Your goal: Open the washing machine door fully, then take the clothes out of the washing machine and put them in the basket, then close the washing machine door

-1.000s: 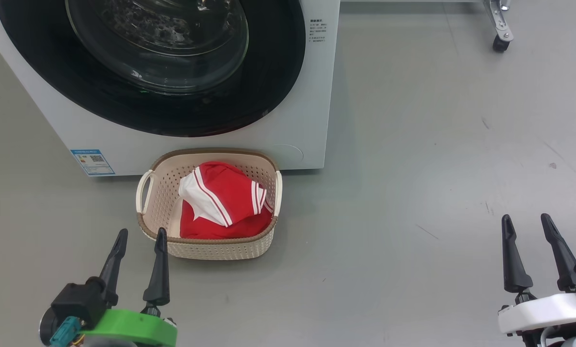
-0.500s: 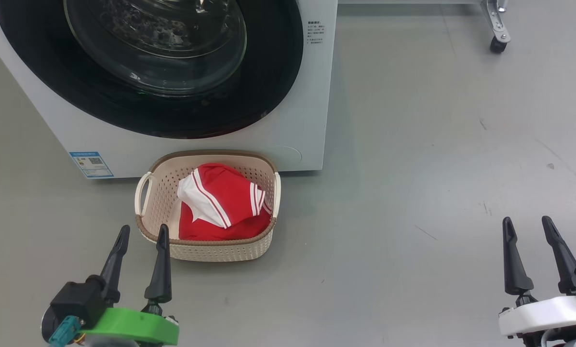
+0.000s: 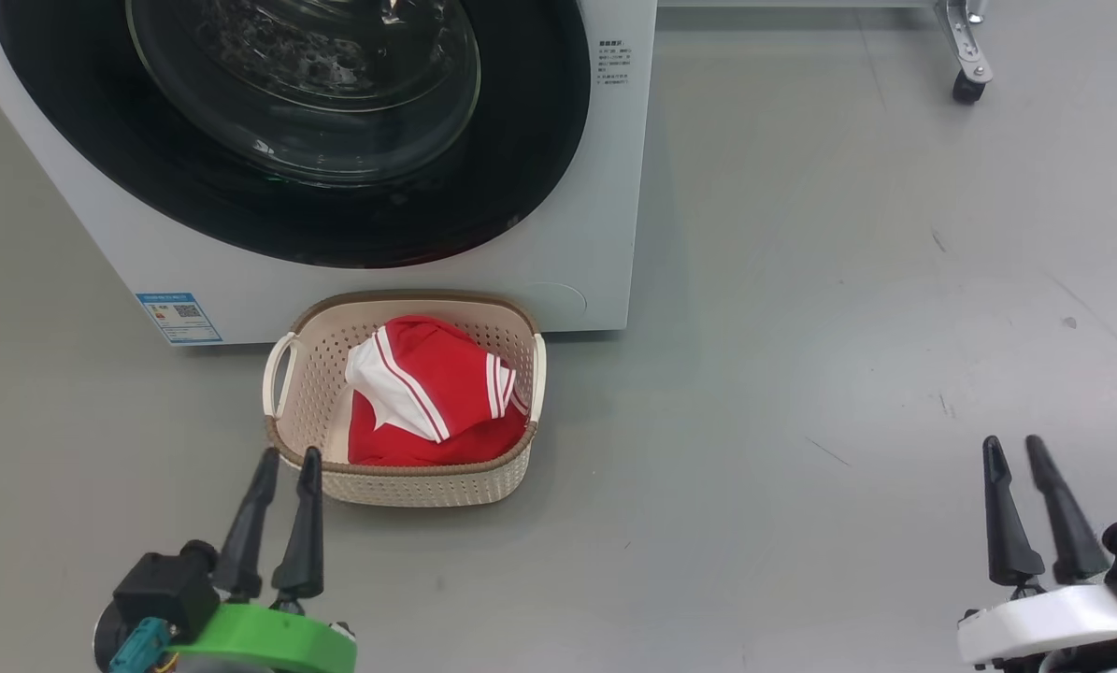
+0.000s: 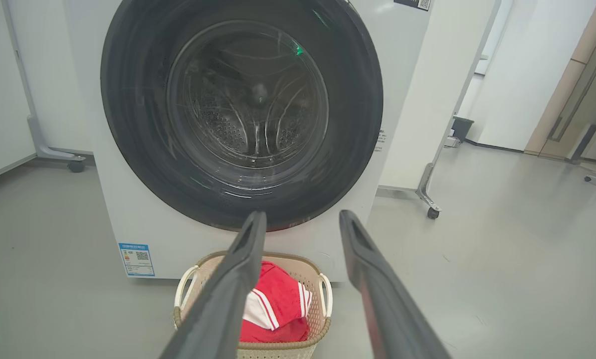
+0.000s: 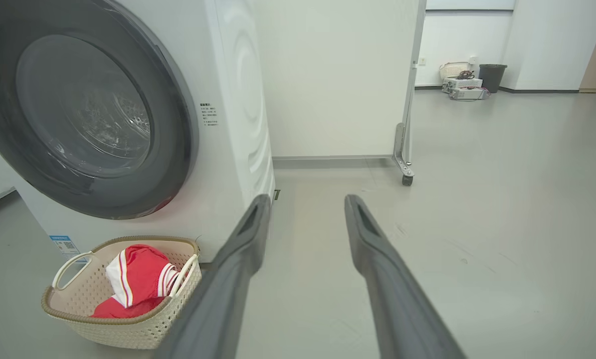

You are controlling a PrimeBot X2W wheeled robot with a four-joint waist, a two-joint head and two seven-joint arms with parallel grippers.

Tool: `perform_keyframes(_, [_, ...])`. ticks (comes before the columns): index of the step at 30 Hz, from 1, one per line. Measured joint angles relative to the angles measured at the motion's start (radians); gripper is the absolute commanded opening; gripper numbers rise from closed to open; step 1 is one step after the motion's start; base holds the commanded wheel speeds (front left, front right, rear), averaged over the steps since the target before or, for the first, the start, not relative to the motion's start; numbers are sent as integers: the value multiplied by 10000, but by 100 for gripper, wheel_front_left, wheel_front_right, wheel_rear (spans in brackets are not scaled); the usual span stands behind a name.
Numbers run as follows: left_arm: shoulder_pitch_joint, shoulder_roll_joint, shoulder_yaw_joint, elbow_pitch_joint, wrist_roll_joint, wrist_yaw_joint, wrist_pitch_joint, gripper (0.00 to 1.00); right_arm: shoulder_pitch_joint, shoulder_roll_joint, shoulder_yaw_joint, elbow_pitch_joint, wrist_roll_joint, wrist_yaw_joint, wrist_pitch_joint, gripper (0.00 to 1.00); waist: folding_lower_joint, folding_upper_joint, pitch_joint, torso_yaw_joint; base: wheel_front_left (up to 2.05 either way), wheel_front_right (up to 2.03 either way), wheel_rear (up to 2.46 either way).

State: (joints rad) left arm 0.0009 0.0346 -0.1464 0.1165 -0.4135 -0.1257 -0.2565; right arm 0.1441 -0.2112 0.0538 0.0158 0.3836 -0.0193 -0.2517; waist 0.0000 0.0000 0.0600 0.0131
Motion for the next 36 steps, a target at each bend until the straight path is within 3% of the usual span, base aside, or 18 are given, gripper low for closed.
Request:
perform_keyframes(8, [249,-107,-127,407,-182,0,2,0,166,366,132,441,196,6,13,0,0,0,-9,-5,0,0,0])
perform_keyframes(36, [300,40,219,362,-3904,19,732,0,-167,692,-234,788,3898,359,915,0,0,0,-169,-44,0,0,0])
